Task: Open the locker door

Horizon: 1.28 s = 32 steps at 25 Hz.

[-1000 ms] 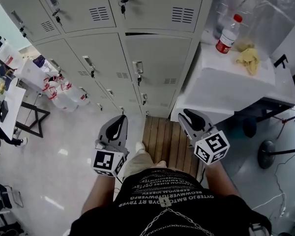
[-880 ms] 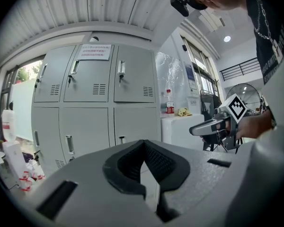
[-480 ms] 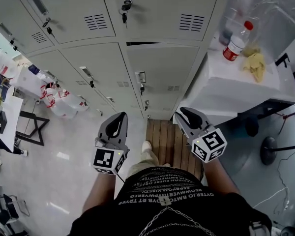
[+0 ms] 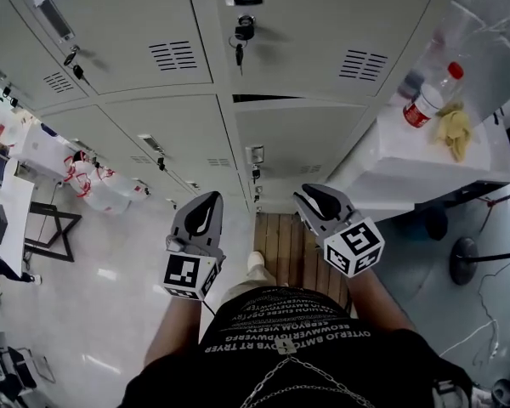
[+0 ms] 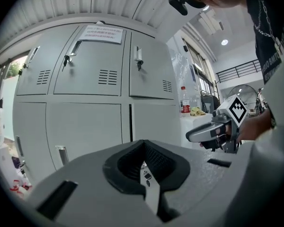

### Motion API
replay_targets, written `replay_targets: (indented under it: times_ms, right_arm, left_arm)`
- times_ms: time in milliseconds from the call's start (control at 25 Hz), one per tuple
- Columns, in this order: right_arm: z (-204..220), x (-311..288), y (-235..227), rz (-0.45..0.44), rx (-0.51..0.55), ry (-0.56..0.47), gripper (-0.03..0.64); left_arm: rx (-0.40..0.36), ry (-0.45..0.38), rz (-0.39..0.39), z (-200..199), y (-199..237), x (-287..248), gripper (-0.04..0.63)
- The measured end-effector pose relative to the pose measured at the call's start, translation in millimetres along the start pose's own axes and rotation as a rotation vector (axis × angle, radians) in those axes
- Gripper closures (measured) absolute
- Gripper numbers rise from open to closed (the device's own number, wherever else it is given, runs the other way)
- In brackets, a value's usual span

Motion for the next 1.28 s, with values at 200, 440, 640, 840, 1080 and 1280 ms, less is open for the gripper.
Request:
replay_targets:
  times_ms: [200,440,640,840,1080,1280]
  right_arm:
    - [1,-38,4,-0.033,0.013,0.038,0.526]
    - [-1,-77,6,-0.067,0.014,0.057,0.525]
    - [-4,-105,6,-0.078,0.003,0.062,0.511]
    - [-2,-129,6,-0.080,-0.006,0.070,0.499]
    - [2,-152,0,-0.055,-0.040,0.092,0.468]
    - [7,-166,-4,-0.043,-0.066,0.109,0.460]
  left_arm:
    - [0.004,0.013,0.003,7,22,-12,0.598]
    - [0.008,0.016,0.001,10,45,-22,0.598]
    - [0.015,0.037,0.011,19,58,-29,0.598]
    - [0.011,0.046,0.012,24,72,-32,0.598]
    - [0.022,0.067,0.022,28,82,-38,0.598]
    - [0.015,0.083,0.033,29,84,-44,0.598]
Point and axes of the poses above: the fingertips, and each gripper's own axes: x backward along the fingers, y to its left, z out of its underside, the point moved 4 cm from there along x, backward along the fingers, and after that the axes turned 4 degrees about y, right-handed, at the moved point
